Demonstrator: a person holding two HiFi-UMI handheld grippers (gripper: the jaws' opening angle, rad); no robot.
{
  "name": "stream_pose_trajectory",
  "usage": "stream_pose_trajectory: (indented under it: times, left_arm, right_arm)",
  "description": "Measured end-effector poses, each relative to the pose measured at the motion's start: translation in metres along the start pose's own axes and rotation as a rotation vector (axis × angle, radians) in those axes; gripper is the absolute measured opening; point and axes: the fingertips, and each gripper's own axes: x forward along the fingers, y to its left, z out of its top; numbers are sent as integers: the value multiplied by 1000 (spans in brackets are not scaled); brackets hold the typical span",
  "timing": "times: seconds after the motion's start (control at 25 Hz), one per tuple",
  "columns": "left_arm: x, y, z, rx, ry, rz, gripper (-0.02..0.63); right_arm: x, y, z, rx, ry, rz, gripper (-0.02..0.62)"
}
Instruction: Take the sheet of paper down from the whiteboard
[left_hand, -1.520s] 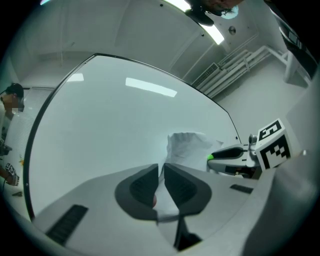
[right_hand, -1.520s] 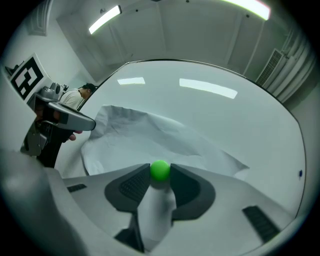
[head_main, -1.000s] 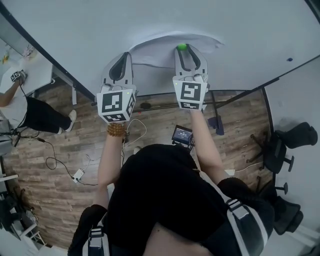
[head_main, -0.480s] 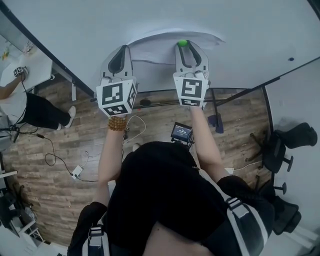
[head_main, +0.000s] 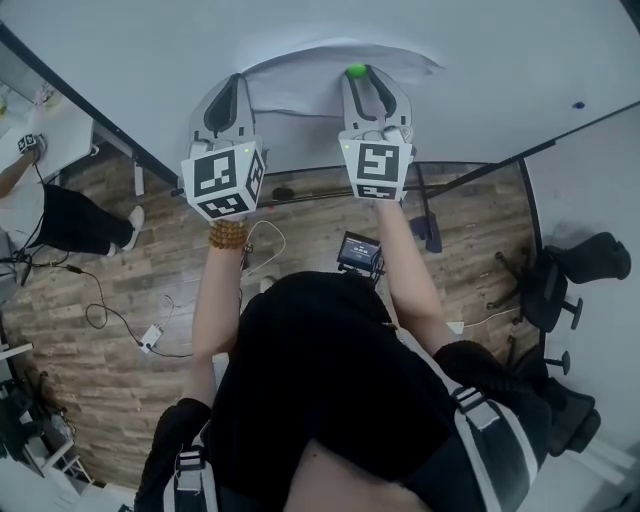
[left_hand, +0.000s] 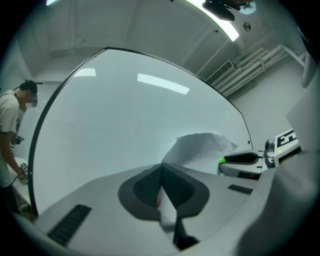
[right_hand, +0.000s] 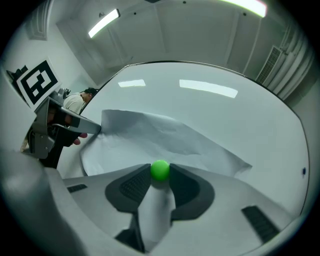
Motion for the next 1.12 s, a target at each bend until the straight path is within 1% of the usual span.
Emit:
stream_pose_trajectory:
  times: [0.44,0.76,1.12]
  left_arm:
    - [-1,1,0,-10,-6,9,9]
    - [-3,-6,4,-46,-21,33,9]
    - [1,-4,1,-74,-19,35,9]
  right_arm:
    - [-2,2,0,10,4,2,114]
    - [-14,1,4,-1,3,5,114]
    - [-22,4,1,0,12,2,114]
